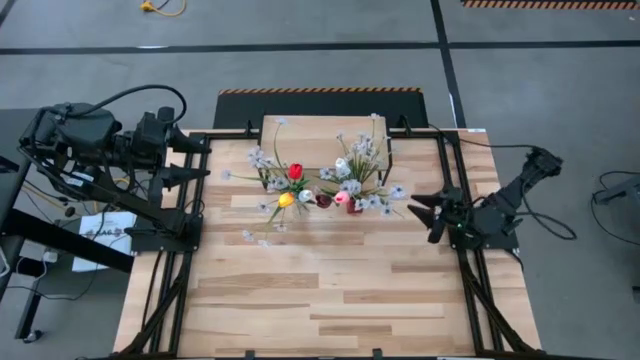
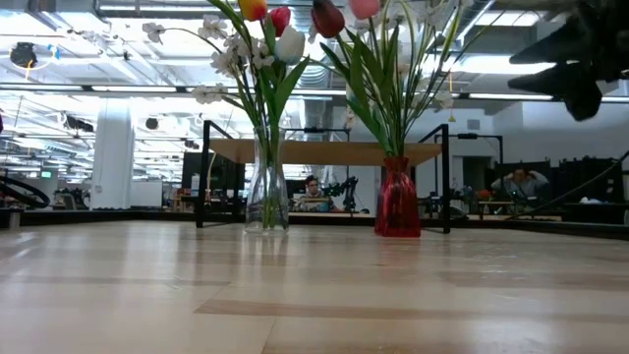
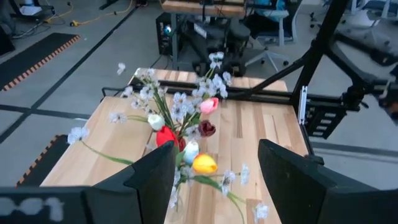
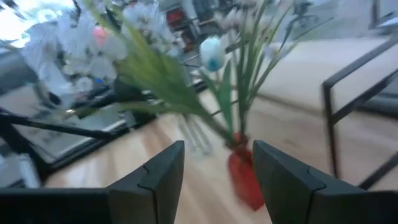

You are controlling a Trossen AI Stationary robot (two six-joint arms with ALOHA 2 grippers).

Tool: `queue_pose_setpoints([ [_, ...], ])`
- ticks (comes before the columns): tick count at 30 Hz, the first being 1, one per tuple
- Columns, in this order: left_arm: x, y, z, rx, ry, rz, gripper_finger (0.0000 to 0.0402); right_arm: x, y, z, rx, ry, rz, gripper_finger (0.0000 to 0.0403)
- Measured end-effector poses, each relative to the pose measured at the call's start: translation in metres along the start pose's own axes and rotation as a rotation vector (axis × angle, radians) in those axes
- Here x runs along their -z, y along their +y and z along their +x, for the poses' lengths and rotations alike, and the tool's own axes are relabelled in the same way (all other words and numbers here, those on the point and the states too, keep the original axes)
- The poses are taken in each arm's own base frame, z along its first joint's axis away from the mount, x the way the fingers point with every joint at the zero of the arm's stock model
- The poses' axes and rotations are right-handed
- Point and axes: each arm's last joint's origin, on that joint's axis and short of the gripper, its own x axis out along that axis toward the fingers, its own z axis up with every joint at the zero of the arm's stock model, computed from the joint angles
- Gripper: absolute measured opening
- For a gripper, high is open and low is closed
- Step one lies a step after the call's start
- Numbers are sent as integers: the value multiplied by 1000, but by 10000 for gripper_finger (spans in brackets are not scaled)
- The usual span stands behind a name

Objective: Pick and place flowers into a vace then onto a shelf
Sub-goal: Put the red vase with flowers on the shelf

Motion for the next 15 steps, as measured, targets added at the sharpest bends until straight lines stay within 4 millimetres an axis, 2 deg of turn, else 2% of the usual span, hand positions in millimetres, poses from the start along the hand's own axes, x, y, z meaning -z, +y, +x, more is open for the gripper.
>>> queue_pose_setpoints([
  [3, -2, 0, 0, 3, -18, -4, 219, 14, 0, 3, -45, -20, 51, 180],
  [7, -3, 0, 0, 3, -29, 3, 219, 24, -1, 5, -49, -24, 47, 187],
  [15, -3, 0, 0, 3, -27, 6, 219, 39, 1, 21, 67, 30, -59, 200],
])
